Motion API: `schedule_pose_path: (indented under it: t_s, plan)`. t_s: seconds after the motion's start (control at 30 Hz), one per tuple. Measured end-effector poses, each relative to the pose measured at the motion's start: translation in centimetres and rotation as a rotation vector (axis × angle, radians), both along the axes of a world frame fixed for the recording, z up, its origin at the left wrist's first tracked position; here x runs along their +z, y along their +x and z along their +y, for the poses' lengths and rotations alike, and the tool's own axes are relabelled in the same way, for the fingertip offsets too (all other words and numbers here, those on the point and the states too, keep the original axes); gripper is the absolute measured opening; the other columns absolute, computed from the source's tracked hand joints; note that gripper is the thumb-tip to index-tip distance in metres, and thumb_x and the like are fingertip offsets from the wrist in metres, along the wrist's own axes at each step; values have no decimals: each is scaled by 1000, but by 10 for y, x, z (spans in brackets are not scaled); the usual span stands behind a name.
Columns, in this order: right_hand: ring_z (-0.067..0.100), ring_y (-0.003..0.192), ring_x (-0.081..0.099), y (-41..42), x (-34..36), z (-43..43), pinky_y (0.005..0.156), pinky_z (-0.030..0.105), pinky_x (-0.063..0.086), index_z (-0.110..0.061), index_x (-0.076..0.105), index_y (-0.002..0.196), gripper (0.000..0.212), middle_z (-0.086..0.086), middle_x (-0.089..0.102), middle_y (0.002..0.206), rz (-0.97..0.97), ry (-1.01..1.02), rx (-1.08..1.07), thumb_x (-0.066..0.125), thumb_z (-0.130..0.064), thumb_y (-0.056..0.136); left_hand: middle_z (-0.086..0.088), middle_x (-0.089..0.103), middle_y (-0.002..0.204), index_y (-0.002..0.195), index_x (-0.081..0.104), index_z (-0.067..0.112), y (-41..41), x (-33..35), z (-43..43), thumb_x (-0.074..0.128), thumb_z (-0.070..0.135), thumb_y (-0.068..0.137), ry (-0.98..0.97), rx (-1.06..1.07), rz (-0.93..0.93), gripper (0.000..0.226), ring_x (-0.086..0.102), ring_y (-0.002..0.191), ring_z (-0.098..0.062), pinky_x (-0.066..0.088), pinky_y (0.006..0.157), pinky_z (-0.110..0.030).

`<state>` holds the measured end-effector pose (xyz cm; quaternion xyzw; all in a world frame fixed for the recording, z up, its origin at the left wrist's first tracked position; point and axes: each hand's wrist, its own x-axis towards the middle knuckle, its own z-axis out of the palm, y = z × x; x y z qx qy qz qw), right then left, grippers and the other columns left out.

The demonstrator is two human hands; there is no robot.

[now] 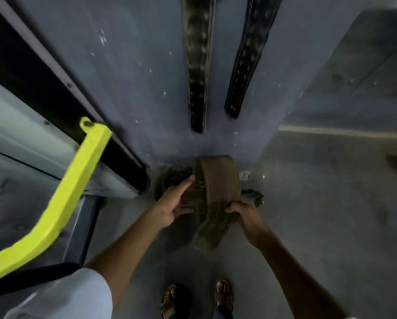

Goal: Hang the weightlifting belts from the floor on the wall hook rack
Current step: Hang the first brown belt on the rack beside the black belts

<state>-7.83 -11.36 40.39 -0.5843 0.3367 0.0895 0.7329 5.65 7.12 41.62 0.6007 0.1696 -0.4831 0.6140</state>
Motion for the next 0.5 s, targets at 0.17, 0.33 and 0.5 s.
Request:
schedule_pose_path:
  t_s: [0.17, 0.33, 0.5]
  plan:
    - [16, 69, 71, -7, 132, 10, 59, 20, 53, 1, 69, 77, 25, 4, 73, 69, -95, 6, 51, 51, 16, 85, -10, 76, 106, 109, 71, 21, -15, 134, -7, 66, 51, 87, 53, 80, -158, 38, 73, 88, -25, 57, 66, -33]
    - [20, 80, 73, -10, 188, 7, 68, 27, 59, 9, 69, 106, 23, 15, 75, 94, -199, -29, -135, 53, 4, 92, -9, 78, 102, 108, 73, 16, -21, 201, -1, 73, 57, 77, 53, 104, -462, 52, 75, 91, -27, 61, 81, -42]
    - [25, 80, 62, -4, 232, 9, 74, 37, 53, -5, 64, 87, 14, 13, 64, 84, -258, -78, -341, 51, -1, 92, -3, 75, 97, 104, 73, 18, -17, 258, 10, 64, 38, 94, 97, -80, -843, 25, 71, 87, -16, 52, 69, -18]
